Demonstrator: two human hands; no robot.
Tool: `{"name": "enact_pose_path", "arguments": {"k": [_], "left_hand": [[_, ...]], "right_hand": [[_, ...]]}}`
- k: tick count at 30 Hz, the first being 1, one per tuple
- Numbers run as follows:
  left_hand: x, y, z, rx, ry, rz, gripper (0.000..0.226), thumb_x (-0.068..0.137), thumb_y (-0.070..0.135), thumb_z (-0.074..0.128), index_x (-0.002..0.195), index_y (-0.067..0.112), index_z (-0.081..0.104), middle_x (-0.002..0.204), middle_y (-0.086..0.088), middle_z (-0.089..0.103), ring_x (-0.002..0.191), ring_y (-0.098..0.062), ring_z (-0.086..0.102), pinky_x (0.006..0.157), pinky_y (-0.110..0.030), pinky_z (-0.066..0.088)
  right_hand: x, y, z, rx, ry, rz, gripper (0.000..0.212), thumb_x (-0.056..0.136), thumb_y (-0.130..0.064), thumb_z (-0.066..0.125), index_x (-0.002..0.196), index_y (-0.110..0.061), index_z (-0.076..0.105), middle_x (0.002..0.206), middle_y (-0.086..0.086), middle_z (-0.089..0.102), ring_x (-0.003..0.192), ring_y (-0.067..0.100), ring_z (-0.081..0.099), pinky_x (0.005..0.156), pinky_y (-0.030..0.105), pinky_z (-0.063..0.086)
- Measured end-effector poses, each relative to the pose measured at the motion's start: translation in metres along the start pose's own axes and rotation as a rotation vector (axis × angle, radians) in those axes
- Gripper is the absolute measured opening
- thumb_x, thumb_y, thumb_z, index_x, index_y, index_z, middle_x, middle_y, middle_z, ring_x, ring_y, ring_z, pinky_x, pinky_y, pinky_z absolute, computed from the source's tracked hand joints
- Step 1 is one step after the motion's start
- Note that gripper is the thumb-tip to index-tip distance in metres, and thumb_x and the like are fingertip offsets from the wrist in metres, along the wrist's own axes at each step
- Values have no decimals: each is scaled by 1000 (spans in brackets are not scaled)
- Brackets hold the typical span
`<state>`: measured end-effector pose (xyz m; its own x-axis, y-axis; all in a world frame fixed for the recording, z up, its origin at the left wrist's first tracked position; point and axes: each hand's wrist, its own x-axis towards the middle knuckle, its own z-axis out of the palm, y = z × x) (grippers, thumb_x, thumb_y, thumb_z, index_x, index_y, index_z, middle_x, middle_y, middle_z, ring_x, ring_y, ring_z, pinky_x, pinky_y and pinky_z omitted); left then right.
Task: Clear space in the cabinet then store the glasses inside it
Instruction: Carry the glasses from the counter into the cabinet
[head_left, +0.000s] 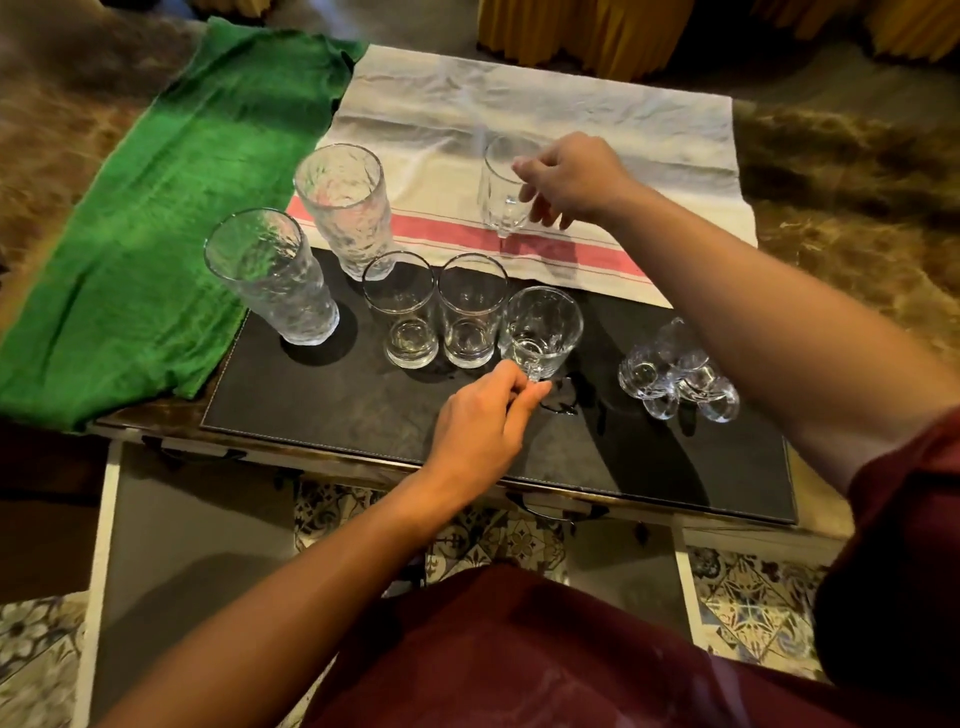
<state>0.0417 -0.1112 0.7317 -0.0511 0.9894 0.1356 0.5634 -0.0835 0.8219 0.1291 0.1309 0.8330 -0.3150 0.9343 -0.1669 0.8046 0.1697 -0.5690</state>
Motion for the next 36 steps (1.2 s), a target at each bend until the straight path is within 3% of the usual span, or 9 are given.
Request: {"name": "enact_pose_path", "arguments": {"k": [3,11,16,18,20,23,27,32,36], "left_hand": [[0,-1,0,3,-1,10,31,101,47,47,87,20,53,60,7,57,56,-13,59,58,-46,51],[3,-2,5,-13,-16,9,30,103,46,46,86,21,51,60,4,59,57,-13,60,60,-46,52],[9,-2,6,2,21,18,31,103,45,46,85,20,52,57,5,60,55,-10,60,62,-45,52],[10,-3,5,12,34,22,32,103,44,47,85,19,52,56,5,60,55,-9,60,63,-45,53],[10,-4,4,21,48,31,31,103,42,47,84,18,52,55,5,60,55,-9,61,64,-46,53],[10,-5,3,37,72,35,31,104,41,48,84,18,51,55,6,60,55,-9,61,63,-45,53],[9,-6,0,43,95,46,32,103,42,47,84,18,52,55,7,60,56,-7,60,62,-45,53],[6,-11,-3,43,106,53,33,103,44,46,85,17,52,57,5,59,57,-13,61,61,-46,52],[6,-17,-4,60,119,45,36,103,47,44,84,16,51,61,3,56,56,-19,58,56,-48,49]], "right_hand": [[-16,24,-16,-19,46,20,36,102,-37,54,85,-13,76,72,3,75,64,17,74,54,25,55],[-77,73,-44,12,29,36,32,100,-34,58,86,-15,79,72,1,75,59,12,69,61,27,56],[-110,80,-45,-37,-21,-4,31,99,-35,57,84,-20,80,71,-2,76,38,0,49,40,9,31],[-120,79,-41,5,-40,-17,29,99,-34,59,84,-19,80,72,-2,76,47,-4,60,49,10,42],[-128,78,-36,43,-65,-17,30,99,-35,60,84,-18,80,70,-4,76,60,3,71,59,19,52],[-135,79,-30,68,-100,-16,29,99,-34,60,81,-20,78,66,-7,75,53,1,68,47,15,43],[-138,79,-27,72,-131,-17,29,99,-36,60,84,-19,78,67,-10,75,64,6,73,55,20,47],[-144,78,-27,64,-192,-33,27,99,-37,61,87,-20,79,69,-9,76,57,10,69,47,17,47],[-145,77,-29,82,-260,-37,25,97,-41,63,91,-21,78,75,-6,77,64,11,74,62,31,56]]}}
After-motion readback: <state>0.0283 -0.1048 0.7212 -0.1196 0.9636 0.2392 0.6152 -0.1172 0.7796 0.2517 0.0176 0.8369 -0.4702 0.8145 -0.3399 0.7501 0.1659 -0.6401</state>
